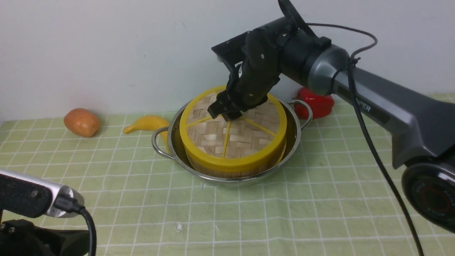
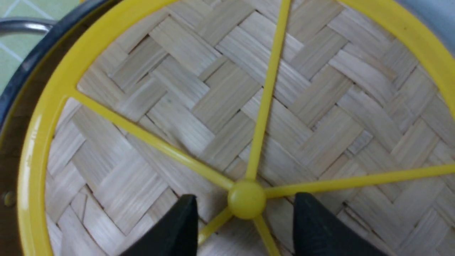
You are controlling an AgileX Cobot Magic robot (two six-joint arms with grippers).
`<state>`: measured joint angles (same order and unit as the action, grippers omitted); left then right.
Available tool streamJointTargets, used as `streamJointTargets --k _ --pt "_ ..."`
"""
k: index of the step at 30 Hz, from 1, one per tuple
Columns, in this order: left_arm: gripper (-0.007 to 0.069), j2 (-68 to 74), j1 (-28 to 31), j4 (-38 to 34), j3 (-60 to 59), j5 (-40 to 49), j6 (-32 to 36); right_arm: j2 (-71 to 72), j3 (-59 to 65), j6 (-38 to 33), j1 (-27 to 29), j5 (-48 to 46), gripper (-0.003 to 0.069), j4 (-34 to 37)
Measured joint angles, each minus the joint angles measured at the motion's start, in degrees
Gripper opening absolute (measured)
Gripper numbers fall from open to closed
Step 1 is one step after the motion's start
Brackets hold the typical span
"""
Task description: Place the steamer in the pot on the green tablecloth, and put the lid on the steamer.
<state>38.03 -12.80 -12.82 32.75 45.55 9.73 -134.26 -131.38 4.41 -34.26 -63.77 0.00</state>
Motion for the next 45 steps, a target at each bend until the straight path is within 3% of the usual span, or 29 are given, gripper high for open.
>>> streamJointTargets --k 2,5,9,12,18,24,25,27,30,35,42,45 --pt "0.0011 0.0 0.0 0.0 0.0 -1.33 0.0 2.72 0.06 0.0 0.0 -0.6 0.0489 0.0" --pt "0.0024 0.0 0.0 0.0 0.0 -4.2 0.0 7.79 0.06 0.0 0.0 -2.42 0.0522 -0.67" --pt "0.0042 0.0 0.0 0.0 0.0 -8.58 0.05 15.34 0.06 0.0 0.0 -5.66 0.0523 -4.02" --pt "0.0055 0.0 0.0 0.0 0.0 -13.85 0.14 21.1 0.73 0.0 0.0 -5.92 0.0479 -6.86" --pt "0.0085 0.0 0.0 0.0 0.0 -23.1 0.19 36.43 7.81 -0.05 0.0 -6.13 0.0248 -7.31" --pt "0.0097 0.0 0.0 0.0 0.0 -24.39 0.19 50.31 22.98 -0.18 0.0 -6.07 0.0043 -6.36" --pt "0.0097 0.0 0.0 0.0 0.0 -24.39 0.19 50.3 22.98 -0.18 0.0 -6.07 0.0036 -6.36" --pt "0.0104 0.0 0.0 0.0 0.0 -24.39 0.19 56.33 34.46 -0.1 0.0 -2.78 -0.0013 -6.18" --pt "0.0106 0.0 0.0 0.0 0.0 -24.39 0.19 60.17 44.43 0.76 0.0 2.58 -0.0015 -6.07" --pt "0.0118 0.0 0.0 0.0 0.0 -24.39 0.19 65.47 68.76 2.64 0.0 20.95 -0.0015 -4.24" --pt "0.0128 0.0 0.0 0.0 0.0 -24.39 0.19 65.87 86.34 2.76 0.0 42.44 -0.001 -1.12" --pt "0.0129 0.0 0.0 0.0 0.0 -24.39 0.19 65.99 89.06 2.76 0.0 45.47 -0.0008 0.0"
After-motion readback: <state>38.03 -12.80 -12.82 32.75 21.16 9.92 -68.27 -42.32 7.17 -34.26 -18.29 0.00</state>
